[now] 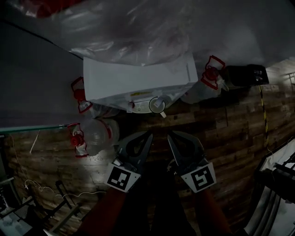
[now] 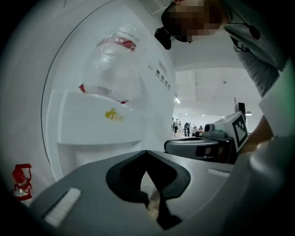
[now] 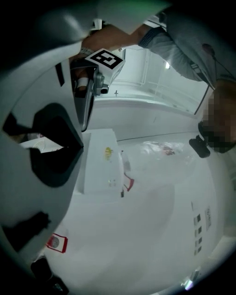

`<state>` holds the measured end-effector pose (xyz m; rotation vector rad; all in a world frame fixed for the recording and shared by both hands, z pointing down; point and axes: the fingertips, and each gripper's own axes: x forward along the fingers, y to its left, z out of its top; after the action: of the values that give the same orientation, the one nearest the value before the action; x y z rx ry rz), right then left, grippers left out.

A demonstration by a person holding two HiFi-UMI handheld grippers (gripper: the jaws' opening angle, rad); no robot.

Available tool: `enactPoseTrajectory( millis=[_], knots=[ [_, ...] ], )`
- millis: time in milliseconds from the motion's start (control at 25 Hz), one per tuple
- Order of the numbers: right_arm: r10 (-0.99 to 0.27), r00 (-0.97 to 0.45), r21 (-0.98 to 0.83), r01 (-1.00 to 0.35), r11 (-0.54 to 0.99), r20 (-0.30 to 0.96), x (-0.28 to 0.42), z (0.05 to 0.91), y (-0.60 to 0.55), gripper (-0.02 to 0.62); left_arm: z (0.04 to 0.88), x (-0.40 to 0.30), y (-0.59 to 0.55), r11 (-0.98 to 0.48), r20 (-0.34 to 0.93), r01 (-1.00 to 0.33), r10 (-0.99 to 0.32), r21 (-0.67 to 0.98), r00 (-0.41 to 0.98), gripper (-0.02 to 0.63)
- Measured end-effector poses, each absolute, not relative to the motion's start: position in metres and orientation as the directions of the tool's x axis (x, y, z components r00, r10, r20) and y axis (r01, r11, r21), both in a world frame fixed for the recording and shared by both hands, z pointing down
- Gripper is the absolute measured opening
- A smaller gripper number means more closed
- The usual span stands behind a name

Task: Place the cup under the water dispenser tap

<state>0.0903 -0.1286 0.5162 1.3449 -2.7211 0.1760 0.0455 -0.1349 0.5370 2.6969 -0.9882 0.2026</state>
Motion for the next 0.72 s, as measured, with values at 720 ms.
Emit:
enactPoseTrajectory(
  millis=[720],
  knots=[
    [-0.687,-0.723,-0.086,-0.691,0.718,0.073,0.046,0.248,-0.012,0.014,0.251,0.01,-0.021,-0.818,0.155,-0.545,-0.524,0.182,0.838,0.006]
  ],
)
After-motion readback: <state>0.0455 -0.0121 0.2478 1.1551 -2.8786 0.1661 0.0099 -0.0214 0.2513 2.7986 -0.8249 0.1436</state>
